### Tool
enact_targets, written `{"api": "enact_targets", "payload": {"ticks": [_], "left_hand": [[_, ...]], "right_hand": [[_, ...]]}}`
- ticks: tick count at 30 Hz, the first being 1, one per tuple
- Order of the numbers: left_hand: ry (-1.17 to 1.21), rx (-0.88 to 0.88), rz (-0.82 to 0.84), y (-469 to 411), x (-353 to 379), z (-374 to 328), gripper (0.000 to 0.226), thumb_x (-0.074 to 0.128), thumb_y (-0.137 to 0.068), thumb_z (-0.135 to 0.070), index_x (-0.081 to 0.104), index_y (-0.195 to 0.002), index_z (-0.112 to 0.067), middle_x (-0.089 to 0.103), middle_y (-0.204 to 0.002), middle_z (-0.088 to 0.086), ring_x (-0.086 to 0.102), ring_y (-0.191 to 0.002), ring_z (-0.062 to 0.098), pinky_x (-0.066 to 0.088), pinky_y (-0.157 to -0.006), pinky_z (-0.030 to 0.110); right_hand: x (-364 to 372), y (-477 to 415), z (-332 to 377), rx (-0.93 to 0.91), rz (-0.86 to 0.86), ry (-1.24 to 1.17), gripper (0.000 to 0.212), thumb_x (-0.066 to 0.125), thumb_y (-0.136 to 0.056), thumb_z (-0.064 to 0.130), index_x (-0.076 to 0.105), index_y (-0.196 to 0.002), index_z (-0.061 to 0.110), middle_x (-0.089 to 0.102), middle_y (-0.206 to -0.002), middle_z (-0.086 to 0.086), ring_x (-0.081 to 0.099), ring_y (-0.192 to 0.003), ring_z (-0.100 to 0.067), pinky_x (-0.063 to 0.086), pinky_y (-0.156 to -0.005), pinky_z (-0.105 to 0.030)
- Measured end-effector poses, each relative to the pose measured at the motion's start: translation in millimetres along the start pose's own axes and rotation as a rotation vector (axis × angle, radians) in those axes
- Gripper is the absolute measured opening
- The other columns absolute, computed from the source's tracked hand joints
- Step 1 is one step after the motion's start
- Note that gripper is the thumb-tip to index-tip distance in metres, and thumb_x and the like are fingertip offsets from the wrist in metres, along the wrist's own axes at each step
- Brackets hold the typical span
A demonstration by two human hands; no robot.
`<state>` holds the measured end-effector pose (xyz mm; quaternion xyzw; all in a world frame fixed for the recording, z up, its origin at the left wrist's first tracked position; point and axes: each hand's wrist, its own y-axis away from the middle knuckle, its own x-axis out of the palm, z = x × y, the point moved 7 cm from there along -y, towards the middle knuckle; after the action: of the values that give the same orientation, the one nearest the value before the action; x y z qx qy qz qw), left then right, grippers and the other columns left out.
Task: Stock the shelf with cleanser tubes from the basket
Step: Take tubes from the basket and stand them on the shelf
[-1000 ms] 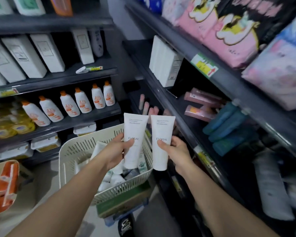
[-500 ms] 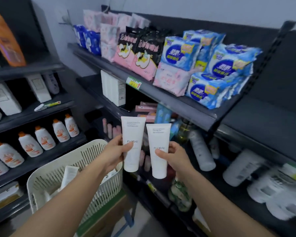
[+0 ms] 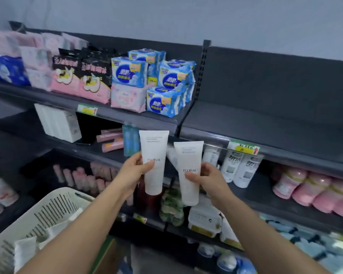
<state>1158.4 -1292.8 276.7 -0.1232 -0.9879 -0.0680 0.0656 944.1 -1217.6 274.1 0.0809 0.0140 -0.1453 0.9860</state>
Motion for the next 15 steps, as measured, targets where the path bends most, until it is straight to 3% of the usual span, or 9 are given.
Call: {"api": "enact_targets", "payload": {"ticks": [3, 7, 12, 15], "left_hand": [[-0.016, 0.001, 0.085, 5, 35, 2, 0.024, 0.058, -0.091, -0.003, 0.059, -0.115, -0.007, 0.07, -0.107, 0.006, 0.065, -0.091, 0.02, 0.05, -0.072, 0.032], [-0.027, -0.016, 0.173, 13, 83, 3, 0.016, 0.058, -0.093, -0.006, 0.061, -0.108, -0.011, 0.069, -0.101, 0.002, 0.064, -0.085, 0.021, 0.049, -0.072, 0.037], [-0.042, -0.006, 0.28, 21, 145, -4, 0.018, 0.06, -0.091, -0.007, 0.063, -0.108, -0.011, 0.069, -0.106, 0.005, 0.065, -0.094, 0.023, 0.053, -0.072, 0.036], [-0.069, 0.011, 0.349, 29, 188, -11, 0.019, 0.061, -0.091, -0.008, 0.061, -0.11, -0.009, 0.07, -0.104, 0.005, 0.065, -0.091, 0.019, 0.052, -0.068, 0.032]], "right_hand": [[-37, 24, -2, -0.01, -0.096, 0.019, 0.037, 0.081, -0.076, 0.014, 0.061, -0.107, 0.012, 0.071, -0.104, -0.003, 0.068, -0.092, -0.018, 0.055, -0.072, -0.031], [-85, 52, -2, -0.022, -0.203, 0.017, 0.031, 0.081, -0.075, 0.013, 0.062, -0.099, 0.014, 0.074, -0.097, -0.002, 0.071, -0.088, -0.019, 0.057, -0.074, -0.037], [-141, 82, 2, -0.053, -0.302, 0.003, 0.028, 0.082, -0.074, 0.015, 0.062, -0.094, 0.016, 0.074, -0.092, -0.001, 0.07, -0.082, -0.015, 0.05, -0.063, -0.026], [-176, 97, 4, -0.066, -0.349, 0.006, 0.031, 0.082, -0.074, 0.016, 0.062, -0.099, 0.013, 0.074, -0.096, -0.002, 0.07, -0.088, -0.019, 0.055, -0.073, -0.034]]}}
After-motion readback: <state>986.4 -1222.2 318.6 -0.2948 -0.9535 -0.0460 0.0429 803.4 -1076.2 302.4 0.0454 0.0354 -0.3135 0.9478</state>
